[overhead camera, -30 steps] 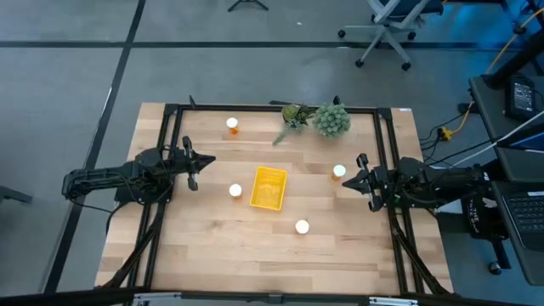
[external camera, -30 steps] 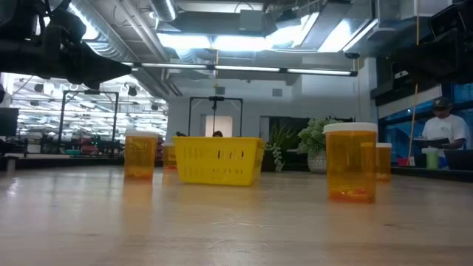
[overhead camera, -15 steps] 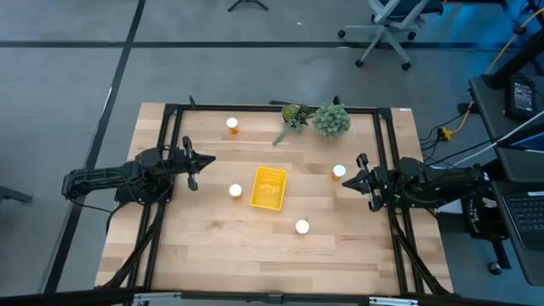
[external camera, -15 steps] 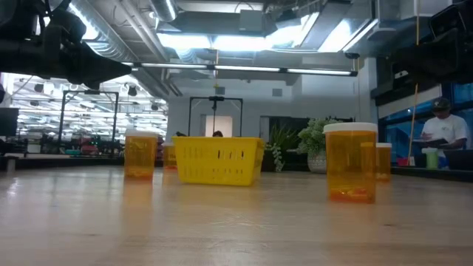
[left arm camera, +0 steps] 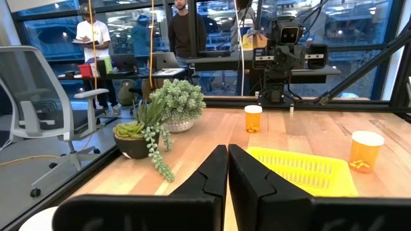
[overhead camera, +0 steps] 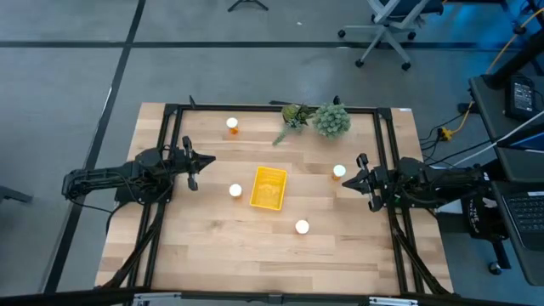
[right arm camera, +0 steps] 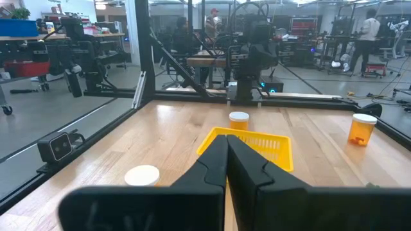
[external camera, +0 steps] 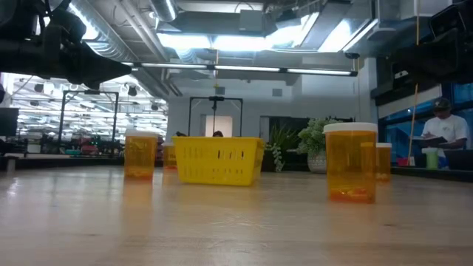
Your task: Pick and place pill bottles into a basket
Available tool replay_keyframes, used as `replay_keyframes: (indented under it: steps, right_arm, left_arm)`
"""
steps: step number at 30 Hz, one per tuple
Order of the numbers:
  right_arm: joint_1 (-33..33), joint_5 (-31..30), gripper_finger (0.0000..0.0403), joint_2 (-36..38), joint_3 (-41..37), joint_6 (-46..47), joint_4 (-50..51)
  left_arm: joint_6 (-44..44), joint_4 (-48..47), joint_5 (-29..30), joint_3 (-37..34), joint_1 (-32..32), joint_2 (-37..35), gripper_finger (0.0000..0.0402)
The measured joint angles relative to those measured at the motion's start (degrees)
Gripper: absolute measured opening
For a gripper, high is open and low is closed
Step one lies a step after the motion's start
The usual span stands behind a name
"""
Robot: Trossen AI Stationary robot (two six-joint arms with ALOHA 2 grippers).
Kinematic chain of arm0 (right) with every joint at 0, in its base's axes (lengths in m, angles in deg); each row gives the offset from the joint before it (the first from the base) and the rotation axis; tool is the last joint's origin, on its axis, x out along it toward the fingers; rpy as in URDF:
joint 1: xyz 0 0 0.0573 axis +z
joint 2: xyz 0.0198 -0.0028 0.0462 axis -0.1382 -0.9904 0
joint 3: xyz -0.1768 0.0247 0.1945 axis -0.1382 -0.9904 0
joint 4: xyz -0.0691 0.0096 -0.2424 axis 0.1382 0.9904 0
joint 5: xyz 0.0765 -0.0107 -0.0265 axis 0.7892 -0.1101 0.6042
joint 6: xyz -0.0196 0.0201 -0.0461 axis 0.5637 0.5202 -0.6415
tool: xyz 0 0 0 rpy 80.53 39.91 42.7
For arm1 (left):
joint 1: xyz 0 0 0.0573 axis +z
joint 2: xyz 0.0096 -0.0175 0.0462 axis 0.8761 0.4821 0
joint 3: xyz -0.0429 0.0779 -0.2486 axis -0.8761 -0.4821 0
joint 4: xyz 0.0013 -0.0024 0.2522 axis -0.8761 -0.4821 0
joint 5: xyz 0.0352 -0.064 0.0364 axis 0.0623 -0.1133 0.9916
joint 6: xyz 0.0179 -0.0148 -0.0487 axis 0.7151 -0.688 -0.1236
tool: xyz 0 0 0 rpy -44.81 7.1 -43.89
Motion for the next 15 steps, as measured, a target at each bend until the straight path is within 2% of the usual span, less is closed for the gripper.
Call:
replay_keyframes:
  steps: [15]
  right_arm:
    - [0.01,0.01,0.0012,0.0,0.0,0.0,0.0]
  left_arm:
    - [0.01,0.0,-0.01,0.0,0.01,0.0,0.0009]
